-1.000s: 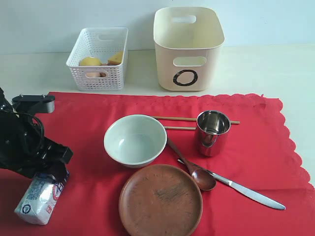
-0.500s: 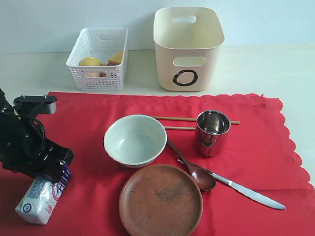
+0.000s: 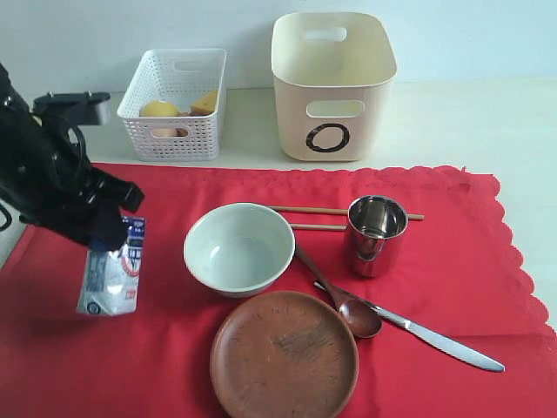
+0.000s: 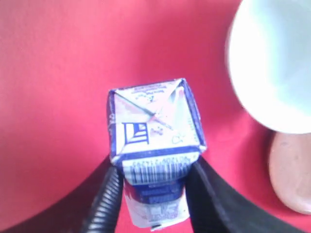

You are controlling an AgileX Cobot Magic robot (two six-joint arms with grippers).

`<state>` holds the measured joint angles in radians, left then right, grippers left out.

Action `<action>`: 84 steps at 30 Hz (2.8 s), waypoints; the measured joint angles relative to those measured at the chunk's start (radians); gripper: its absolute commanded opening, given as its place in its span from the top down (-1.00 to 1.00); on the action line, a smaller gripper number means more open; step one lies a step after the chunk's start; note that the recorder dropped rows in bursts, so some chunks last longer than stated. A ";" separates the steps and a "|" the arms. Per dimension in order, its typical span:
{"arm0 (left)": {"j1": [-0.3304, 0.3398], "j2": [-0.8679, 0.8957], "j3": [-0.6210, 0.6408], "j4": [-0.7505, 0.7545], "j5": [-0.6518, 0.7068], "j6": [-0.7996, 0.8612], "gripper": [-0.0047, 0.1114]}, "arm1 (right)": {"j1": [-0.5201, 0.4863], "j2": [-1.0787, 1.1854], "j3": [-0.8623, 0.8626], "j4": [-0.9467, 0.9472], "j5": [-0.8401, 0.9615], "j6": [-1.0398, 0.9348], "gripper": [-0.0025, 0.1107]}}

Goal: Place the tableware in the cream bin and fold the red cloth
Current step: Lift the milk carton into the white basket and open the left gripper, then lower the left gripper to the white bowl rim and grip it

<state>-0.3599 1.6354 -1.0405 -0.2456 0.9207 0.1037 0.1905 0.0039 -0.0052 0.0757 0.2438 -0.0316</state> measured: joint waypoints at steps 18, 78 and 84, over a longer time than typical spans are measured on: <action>0.000 -0.002 -0.280 0.093 -0.304 0.000 0.92 | 0.000 0.000 0.000 0.000 0.000 0.000 0.96; 0.074 0.145 -0.331 -0.272 -0.206 0.333 0.91 | 0.000 0.000 0.000 0.000 0.000 0.000 0.96; -0.014 0.145 -0.306 -0.351 -0.141 0.505 0.91 | 0.000 0.000 0.000 0.000 0.000 0.000 0.96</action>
<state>-0.3738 1.7805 -1.3465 -0.5969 0.7794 0.6089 0.1905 0.0039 -0.0052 0.0757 0.2438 -0.0316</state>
